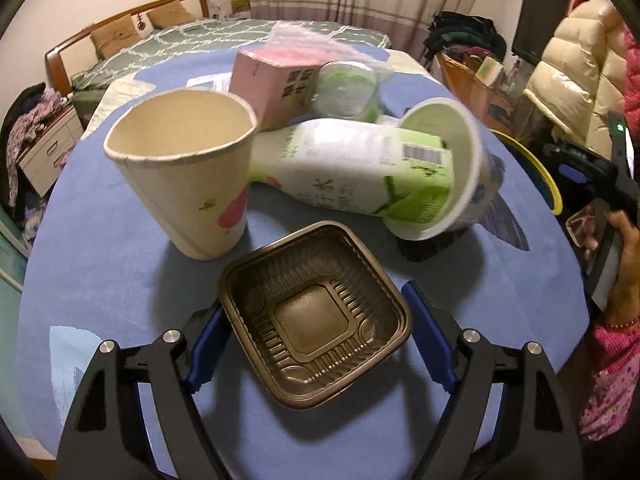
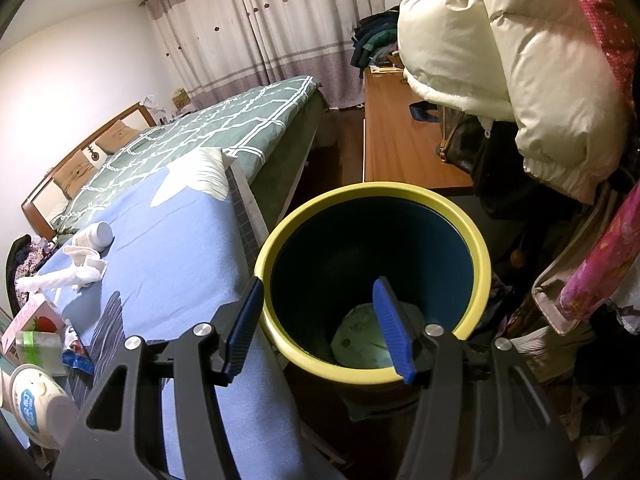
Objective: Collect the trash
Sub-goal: 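Carry the brown tray to the bin and open the left gripper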
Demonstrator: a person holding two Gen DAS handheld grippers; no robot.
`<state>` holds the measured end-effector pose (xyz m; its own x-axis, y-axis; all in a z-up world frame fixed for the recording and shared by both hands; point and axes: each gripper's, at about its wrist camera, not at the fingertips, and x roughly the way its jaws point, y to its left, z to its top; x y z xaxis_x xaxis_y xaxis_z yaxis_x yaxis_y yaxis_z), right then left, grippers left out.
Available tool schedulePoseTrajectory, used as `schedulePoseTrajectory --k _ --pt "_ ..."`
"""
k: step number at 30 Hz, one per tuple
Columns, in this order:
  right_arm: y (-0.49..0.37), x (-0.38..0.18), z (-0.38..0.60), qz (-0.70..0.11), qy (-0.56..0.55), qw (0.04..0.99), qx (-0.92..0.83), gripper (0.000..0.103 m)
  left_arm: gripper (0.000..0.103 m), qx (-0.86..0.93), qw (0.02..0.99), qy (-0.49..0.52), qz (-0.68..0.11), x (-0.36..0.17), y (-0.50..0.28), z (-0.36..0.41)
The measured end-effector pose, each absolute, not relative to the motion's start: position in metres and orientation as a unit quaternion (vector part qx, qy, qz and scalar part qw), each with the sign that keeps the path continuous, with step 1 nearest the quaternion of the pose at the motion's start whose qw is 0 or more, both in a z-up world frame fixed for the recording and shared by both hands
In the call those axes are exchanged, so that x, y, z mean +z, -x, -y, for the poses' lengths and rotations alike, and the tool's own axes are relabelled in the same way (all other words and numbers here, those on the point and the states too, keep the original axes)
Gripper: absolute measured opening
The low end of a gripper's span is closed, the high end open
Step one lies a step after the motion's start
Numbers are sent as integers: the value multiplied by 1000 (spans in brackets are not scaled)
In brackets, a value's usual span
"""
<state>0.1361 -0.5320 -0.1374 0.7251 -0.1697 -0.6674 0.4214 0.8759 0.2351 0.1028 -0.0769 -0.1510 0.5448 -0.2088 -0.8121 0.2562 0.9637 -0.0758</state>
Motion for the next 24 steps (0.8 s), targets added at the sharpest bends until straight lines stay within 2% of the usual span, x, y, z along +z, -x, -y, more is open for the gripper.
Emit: schedulePoseTrajectory --k 14,24 --pt "-116 -133 539 -327 -182 913 -161 55 80 -225 890 -22 -395 -75 -87 128" --pt "-87 -135 557 -327 -173 915 -163 56 80 -301 865 -40 -399 -63 -150 251"
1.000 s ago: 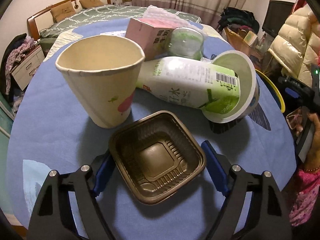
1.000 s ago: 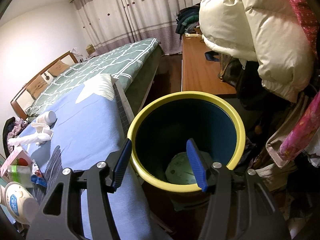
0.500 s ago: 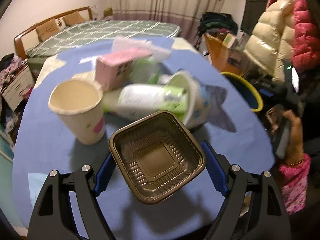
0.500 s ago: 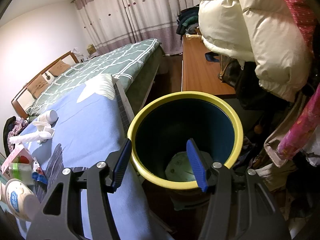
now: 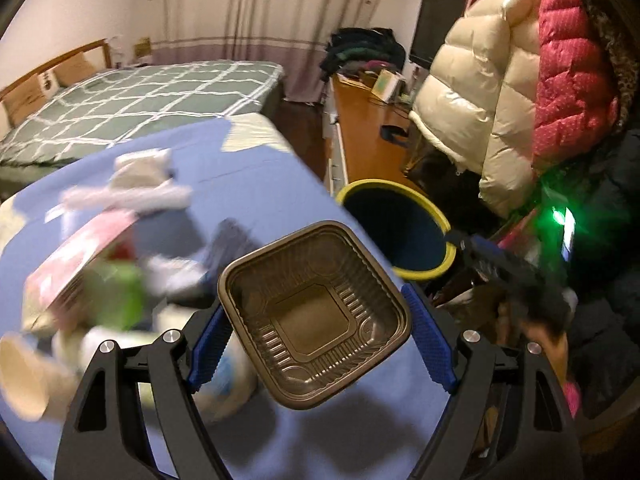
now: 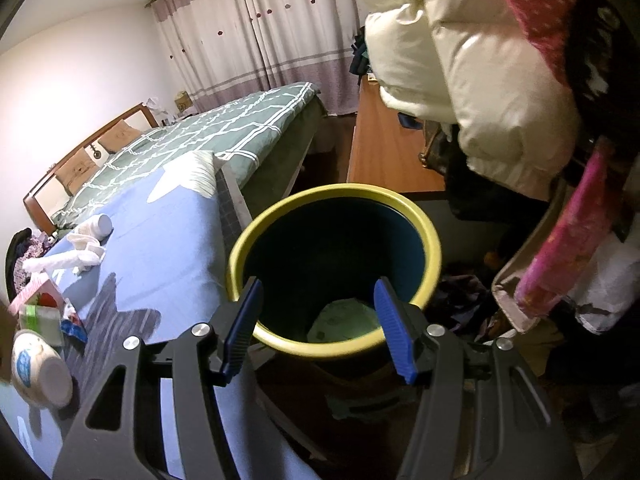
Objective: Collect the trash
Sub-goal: 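Carry the brown tray to the bin and open the left gripper, then move the right gripper back to the table toward the bubble wrap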
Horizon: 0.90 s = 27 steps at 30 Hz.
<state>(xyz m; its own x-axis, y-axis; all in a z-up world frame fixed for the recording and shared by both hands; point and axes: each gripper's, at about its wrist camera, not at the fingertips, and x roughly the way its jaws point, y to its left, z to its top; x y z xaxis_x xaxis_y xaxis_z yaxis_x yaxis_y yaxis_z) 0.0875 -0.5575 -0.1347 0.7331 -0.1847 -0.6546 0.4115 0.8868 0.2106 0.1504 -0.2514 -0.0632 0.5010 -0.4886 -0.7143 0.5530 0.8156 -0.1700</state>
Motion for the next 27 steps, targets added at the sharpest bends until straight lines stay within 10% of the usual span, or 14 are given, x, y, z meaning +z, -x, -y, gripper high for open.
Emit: schedulePoseTrajectory --k 27 --pt "-49 -151 601 -346 -181 898 -202 61 91 -327 834 -88 -436 -110 -248 479"
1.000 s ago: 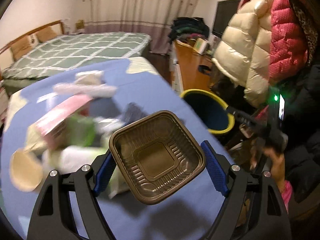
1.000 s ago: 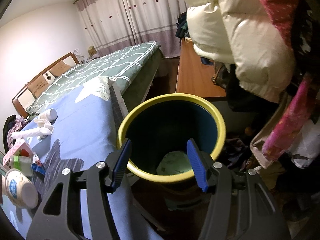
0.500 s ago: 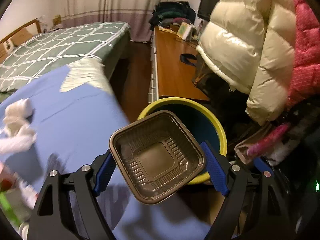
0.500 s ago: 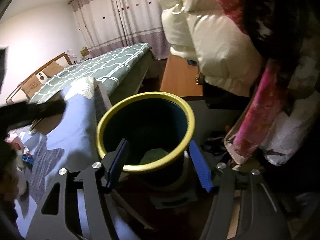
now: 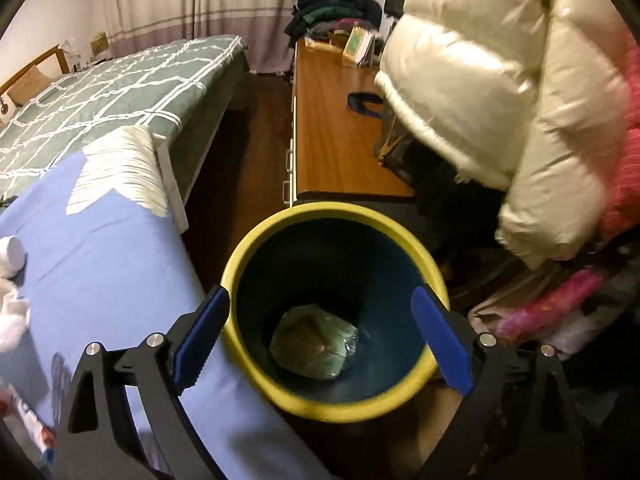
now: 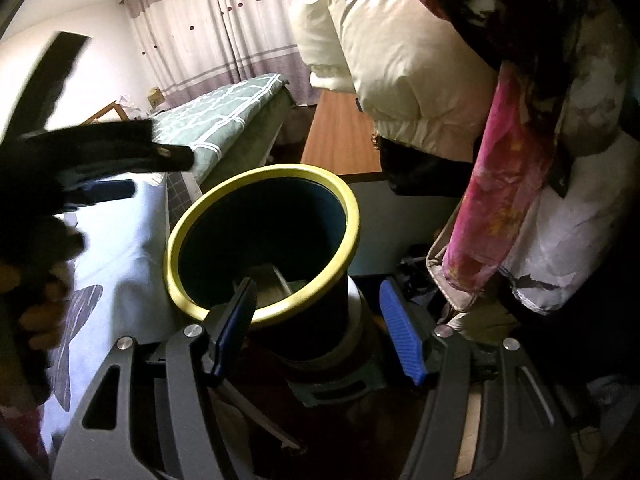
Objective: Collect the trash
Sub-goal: 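Move the right gripper back to the table toward the bubble wrap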
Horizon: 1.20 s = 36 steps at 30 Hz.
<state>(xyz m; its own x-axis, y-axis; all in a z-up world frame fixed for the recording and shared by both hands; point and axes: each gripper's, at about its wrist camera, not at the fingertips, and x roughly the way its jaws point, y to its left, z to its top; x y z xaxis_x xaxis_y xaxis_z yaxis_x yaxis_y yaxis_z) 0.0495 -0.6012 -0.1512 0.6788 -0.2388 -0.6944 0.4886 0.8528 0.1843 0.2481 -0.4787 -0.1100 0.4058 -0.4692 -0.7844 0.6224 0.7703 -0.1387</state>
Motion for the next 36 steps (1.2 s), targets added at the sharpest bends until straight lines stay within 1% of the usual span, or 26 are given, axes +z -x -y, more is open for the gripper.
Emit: schedulePoseTrajectory --k 2,5,11,18,22,26,31,33,36 --pt "-51 -149 597 -345 -179 900 -197 61 95 -330 842 -74 -420 -92 -233 457" --pt "-57 -145 583 -345 -172 905 -182 61 97 -320 859 -54 -395 -68 -212 414" --pt "-74 -139 539 -352 -145 915 -132 61 98 -249 903 -17 -349 -32 -178 291" --pt "-98 -125 474 -355 -106 926 -69 61 98 -100 951 31 -290 -6 -140 137" --pt "-114 -114 435 -352 -91 931 -29 61 98 -35 960 40 -276 -7 -125 72" --pt "-133 -99 387 -348 -79 934 32 61 98 6 957 61 -285 -19 -122 20" --pt "-157 -86 332 -348 -44 932 88 61 98 40 950 86 -298 -35 -126 -25" --pt "-176 -79 314 -343 -12 935 93 61 98 43 947 94 -303 -41 -126 -36" --pt "-213 -79 304 -367 6 924 107 60 98 43 945 99 -307 -48 -128 -47"
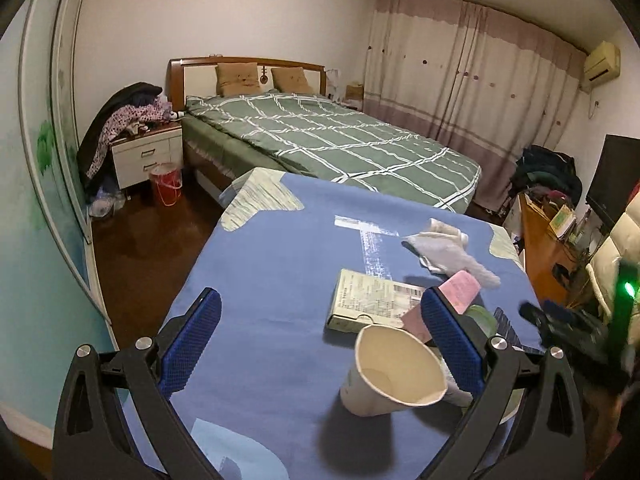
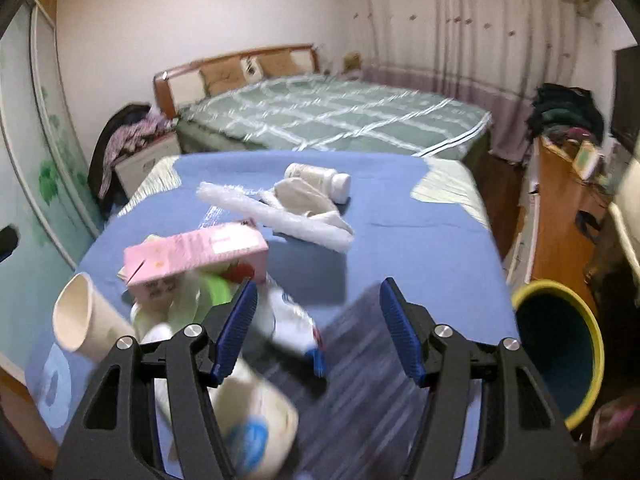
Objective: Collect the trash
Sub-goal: 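Move the right gripper back to the table toward the bubble wrap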
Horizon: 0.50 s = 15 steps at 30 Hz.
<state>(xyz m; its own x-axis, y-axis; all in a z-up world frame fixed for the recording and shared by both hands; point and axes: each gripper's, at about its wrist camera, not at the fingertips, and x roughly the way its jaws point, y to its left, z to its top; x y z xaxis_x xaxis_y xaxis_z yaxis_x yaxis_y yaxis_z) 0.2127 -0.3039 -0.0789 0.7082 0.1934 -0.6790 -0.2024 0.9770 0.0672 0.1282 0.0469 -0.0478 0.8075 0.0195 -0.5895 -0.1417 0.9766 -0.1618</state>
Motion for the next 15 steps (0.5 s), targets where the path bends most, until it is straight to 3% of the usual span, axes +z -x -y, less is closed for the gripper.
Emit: schedulePoseTrajectory --k 8,15 --pt "-279 -109 304 -404 48 907 107 56 98 44 939 106 -325 -59 -153 -49" --pt "-296 -115 296 -382 76 914 116 56 98 35 937 99 -334 -61 -163 -35"
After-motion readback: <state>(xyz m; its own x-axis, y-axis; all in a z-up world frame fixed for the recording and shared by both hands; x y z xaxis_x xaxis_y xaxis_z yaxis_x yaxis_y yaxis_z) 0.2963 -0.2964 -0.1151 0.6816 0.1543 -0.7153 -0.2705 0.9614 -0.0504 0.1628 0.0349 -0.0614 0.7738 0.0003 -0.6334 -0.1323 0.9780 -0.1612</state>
